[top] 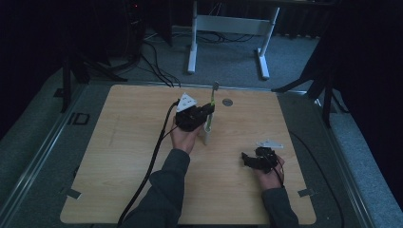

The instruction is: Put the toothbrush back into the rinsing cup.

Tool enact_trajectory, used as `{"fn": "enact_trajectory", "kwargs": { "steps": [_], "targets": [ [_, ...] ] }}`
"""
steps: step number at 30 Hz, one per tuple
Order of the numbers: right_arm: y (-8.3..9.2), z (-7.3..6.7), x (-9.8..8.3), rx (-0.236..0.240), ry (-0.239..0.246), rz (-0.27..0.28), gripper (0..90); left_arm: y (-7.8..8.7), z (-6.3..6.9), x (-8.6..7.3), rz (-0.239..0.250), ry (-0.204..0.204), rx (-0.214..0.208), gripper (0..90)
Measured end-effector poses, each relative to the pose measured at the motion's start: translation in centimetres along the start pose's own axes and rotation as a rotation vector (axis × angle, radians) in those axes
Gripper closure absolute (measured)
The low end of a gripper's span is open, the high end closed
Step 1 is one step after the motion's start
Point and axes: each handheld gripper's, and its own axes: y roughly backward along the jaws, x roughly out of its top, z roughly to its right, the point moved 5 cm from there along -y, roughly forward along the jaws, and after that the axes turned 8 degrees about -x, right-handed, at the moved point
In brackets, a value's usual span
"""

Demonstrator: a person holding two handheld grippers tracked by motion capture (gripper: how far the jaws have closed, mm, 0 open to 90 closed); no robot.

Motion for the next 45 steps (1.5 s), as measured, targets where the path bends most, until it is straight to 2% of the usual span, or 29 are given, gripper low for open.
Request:
{"fn": "enact_trajectory", "kwargs": {
  "steps": [24,30,37,40,45],
  "targets": [
    [0.0,0.0,0.0,0.001,0.002,0.001,22.2,-0.5,-0.2,-1.0,-0.032,-0.014,0.004,82.4],
    [0.0,0.0,0.0,0.001,0.003,0.001,22.2,-0.4,-0.6,-1.6,-0.038,0.004,0.006,82.3],
    [0.0,0.0,0.0,0.001,0.003,0.001,22.2,-0.3,-0.6,-1.8,-0.047,0.003,-0.005,82.0],
    [0.0,0.0,0.0,0.001,0.003,0.001,22.3,-0.2,-0.7,-2.1,-0.053,0.017,-0.006,81.8],
    [0.0,0.0,0.0,0.001,0.003,0.001,22.2,0.0,-0.5,-2.5,-0.079,0.016,-0.008,81.5]
  ]
}}
